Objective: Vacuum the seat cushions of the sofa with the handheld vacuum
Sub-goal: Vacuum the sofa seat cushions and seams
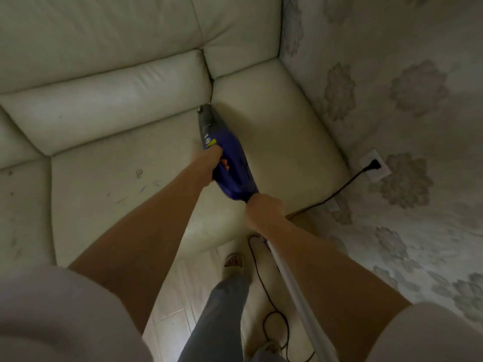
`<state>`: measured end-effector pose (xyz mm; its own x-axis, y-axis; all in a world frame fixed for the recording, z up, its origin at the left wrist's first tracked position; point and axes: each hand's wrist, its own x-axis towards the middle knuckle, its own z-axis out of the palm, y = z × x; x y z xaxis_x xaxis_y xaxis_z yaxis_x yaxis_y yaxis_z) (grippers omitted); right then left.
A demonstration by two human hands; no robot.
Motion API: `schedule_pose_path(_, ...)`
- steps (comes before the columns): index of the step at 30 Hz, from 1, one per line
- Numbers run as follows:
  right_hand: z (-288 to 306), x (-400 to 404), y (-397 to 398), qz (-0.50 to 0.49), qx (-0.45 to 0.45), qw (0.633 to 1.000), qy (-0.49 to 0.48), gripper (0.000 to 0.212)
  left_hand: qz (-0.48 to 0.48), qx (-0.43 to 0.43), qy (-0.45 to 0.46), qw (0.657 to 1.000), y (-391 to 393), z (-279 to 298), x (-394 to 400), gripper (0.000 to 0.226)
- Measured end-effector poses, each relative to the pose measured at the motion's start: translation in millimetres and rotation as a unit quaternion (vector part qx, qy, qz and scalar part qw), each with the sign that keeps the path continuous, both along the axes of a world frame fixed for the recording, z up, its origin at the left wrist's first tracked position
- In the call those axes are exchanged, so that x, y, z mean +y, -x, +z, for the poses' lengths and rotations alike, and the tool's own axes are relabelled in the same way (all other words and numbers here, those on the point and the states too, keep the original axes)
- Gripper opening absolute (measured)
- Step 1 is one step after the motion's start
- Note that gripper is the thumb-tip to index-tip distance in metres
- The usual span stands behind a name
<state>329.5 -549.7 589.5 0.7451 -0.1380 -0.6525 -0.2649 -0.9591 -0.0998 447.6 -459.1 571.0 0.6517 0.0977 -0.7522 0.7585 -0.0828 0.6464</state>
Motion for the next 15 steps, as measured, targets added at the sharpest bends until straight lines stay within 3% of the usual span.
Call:
schedule_pose_path(2, -1.5, -2.4, 26.8, 0.006, -0.003, 1.0, 0.005, 0.03, 0.013, 0.008, -0.009, 1.0, 25.7, -2.3, 0.2, 0.008)
schedule_pose_path(11, 16.4, -17.4, 122.7, 0.021, -0.005, 0.999, 0.027, 0.025, -0.008, 0.006, -0.007, 1.0, 117.8, 5.7, -13.3, 0.023)
schedule_pose_path(15, 17.5, -16.8, 164.9, 0.003, 0.004, 1.0, 0.01, 0.027, -0.032, 0.002, -0.011, 0.999, 155.9, 14.3, -18.2, 0.015)
